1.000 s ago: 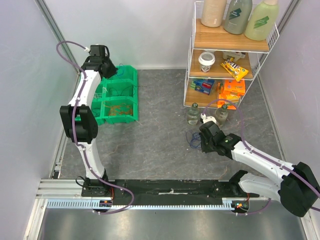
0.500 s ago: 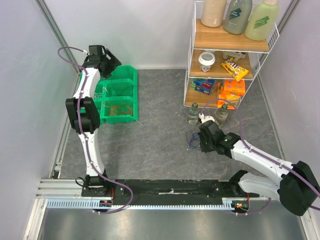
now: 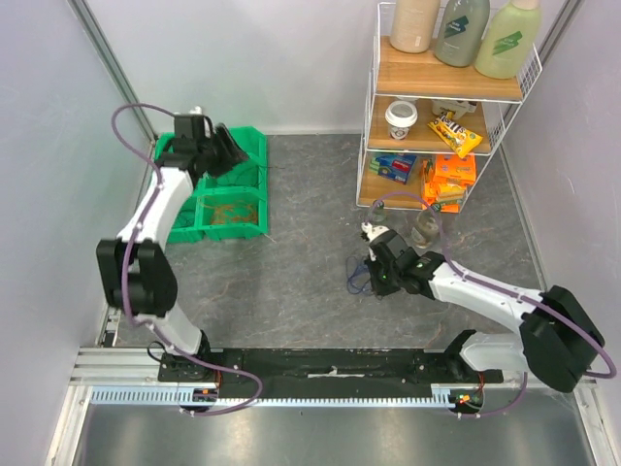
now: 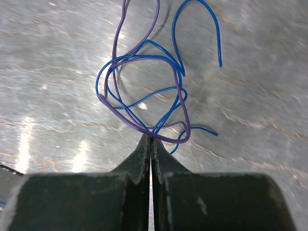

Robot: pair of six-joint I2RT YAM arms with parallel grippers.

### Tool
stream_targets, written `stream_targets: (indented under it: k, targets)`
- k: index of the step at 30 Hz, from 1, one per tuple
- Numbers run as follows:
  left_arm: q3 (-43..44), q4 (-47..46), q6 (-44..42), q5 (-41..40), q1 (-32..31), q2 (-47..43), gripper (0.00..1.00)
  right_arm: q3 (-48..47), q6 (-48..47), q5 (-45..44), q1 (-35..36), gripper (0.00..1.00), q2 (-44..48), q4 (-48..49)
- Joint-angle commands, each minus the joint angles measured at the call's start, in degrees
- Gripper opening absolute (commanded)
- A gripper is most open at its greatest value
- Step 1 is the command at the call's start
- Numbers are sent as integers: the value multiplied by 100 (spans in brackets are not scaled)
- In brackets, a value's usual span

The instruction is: Untangle the cables

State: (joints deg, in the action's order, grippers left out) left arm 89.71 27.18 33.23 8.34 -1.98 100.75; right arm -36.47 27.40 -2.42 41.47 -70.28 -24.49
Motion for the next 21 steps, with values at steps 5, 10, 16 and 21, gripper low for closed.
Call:
stream_targets:
  k: [5,10,16,21]
  targets:
    - [-2395,-801,-879,1643,-1566,-1847,63,-967,-358,769,598,0,-846,902]
    - [-3257,-837,-968,1916,-2526,-2121,77,-863,-130,383,634,13,-610,893]
    - [-3461,-1074,-1002,2663,-3044,-1805,78,-467,81,66,625,34,-241,762]
    - [-3153,-855,-1346,2849,-3607,-1358,79,-247,257,-145,625,47,-21,727]
